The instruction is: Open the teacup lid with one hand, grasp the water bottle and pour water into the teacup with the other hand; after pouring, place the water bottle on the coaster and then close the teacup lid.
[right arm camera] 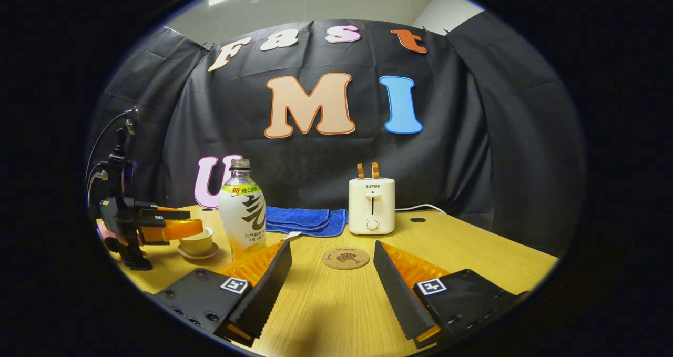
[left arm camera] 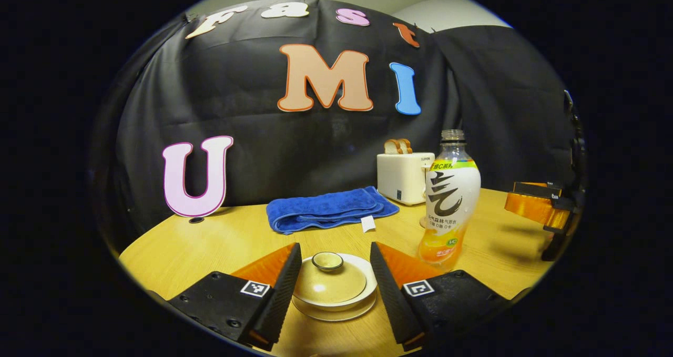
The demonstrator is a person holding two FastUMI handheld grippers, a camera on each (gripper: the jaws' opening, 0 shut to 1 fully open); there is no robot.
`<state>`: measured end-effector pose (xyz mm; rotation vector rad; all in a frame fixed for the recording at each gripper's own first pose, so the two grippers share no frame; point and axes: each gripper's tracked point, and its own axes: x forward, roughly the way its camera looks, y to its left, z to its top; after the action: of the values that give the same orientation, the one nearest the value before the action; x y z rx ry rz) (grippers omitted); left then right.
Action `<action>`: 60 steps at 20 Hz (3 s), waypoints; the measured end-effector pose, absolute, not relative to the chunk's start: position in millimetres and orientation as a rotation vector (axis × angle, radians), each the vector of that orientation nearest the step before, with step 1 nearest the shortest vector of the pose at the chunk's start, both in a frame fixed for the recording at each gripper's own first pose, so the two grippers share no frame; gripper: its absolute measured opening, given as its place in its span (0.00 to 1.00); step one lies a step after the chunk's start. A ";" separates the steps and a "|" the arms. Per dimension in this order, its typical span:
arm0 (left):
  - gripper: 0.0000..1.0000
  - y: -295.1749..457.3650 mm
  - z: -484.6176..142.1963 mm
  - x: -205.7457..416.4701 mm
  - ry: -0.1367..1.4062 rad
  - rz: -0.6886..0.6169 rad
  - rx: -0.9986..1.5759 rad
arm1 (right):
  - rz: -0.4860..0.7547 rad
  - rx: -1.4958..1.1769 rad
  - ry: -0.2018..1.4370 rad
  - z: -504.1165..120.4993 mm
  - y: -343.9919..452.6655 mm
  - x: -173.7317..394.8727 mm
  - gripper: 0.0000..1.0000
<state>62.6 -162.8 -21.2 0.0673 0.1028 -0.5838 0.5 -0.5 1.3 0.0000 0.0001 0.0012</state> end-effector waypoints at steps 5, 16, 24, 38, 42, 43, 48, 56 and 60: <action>0.59 -164.7 -24.9 66.4 0.122 -0.583 0.090 | 0.001 0.000 0.000 1.1 -0.5 0.3 0.95; 0.28 -157.5 -23.8 73.0 0.125 -0.547 0.078 | 0.001 0.000 0.000 1.3 -0.2 0.3 0.95; 0.28 -145.7 -9.2 70.7 0.040 -0.516 0.006 | 0.001 0.000 0.000 1.4 -0.3 0.2 0.95; 0.27 -59.5 -2.8 56.8 -0.007 -0.292 -0.008 | 0.101 0.004 0.008 0.2 18.8 4.3 0.98; 0.28 -31.0 -3.3 53.2 -0.010 -0.234 -0.006 | 0.173 0.008 0.014 -1.6 39.4 12.8 0.95; 0.28 -26.7 -3.2 52.6 -0.011 -0.229 -0.005 | 0.184 0.008 0.015 -1.7 43.8 15.2 0.95; 0.27 -2.6 -4.3 52.6 -0.009 -0.175 -0.003 | 0.285 0.012 0.021 -5.1 85.7 33.8 0.99; 0.27 12.3 -4.9 53.2 -0.009 -0.153 -0.004 | 0.350 0.006 0.063 -12.0 131.4 59.5 0.99; 0.27 12.0 -5.7 53.7 -0.009 -0.157 -0.005 | 0.348 0.005 0.081 -15.3 137.8 66.8 0.99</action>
<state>53.7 12.0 -5.7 -0.0049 -0.0087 -0.1572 66.8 137.8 -15.3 0.0050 0.0812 0.3477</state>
